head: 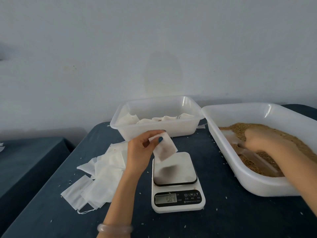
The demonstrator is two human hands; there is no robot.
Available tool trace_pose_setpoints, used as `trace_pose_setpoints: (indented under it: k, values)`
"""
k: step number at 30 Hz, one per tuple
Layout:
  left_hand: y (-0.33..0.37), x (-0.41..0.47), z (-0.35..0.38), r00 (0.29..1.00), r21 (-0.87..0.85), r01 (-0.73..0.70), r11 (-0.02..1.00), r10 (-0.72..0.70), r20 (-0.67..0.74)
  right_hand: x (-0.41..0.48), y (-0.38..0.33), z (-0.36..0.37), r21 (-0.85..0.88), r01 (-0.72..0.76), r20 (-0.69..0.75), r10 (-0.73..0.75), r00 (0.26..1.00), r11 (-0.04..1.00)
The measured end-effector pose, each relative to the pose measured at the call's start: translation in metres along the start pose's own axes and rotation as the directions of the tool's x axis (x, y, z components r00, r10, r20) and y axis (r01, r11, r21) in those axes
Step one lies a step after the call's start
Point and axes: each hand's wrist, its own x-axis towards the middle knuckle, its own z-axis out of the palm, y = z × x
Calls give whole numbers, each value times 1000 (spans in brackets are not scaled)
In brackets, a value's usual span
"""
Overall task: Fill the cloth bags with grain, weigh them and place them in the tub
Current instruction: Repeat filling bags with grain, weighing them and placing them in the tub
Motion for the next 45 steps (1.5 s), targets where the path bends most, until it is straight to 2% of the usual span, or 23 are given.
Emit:
trace_pose_setpoints:
  k: [3, 6, 8, 11, 14, 18, 20, 22, 25, 28, 30, 36, 45]
  values:
    - [2, -1, 3, 998, 1, -17, 1000, 17, 58, -12, -15, -8, 54, 81, -283, -63, 957, 995]
    - [3, 0, 5, 997, -63, -17, 998, 21, 69, -30, -42, -12, 230, 342, -511, -186, 839, 911]
    - [4, 0, 5, 998, -117, 2, 993, 5, 63, -45, -63, -13, 379, 520, -548, -266, 793, 766]
    - [4, 0, 3, 996, -263, 43, 964, -22, 84, -62, -96, -4, 541, 605, -476, -381, 793, 584]
    - [-4, 0, 7, 990, -193, 74, 978, -49, 134, -63, -119, 17, 552, 602, -454, -397, 798, 578]
    - [-23, 1, 18, 976, 76, 93, 993, -106, 189, -47, -131, 48, 588, 543, -417, -351, 839, 599]
    - [-31, 1, 19, 977, 138, 92, 986, -116, 177, -40, -132, 62, 604, 523, -429, -308, 849, 601]
    - [-38, 2, 18, 979, 170, 102, 980, -129, 156, -35, -131, 73, 634, 521, -478, -240, 845, 572]
    - [-45, 2, 17, 984, 191, 118, 975, -141, 111, -32, -126, 87, 696, 548, -558, -131, 819, 464]
    - [-49, 3, 16, 986, 222, 146, 964, -159, 43, -30, -121, 93, 758, 568, -577, -74, 813, 322]
    - [-52, 4, 14, 984, 271, 176, 946, -177, -20, -29, -117, 95, 782, 561, -570, -53, 820, 272]
    - [-58, 4, 10, 970, 289, 226, 930, -187, -157, -28, -115, 100, 817, 517, -526, -37, 849, 256]
    - [-56, 4, 8, 961, 289, 235, 928, -177, -212, -29, -114, 100, 823, 511, -523, -22, 852, 250]
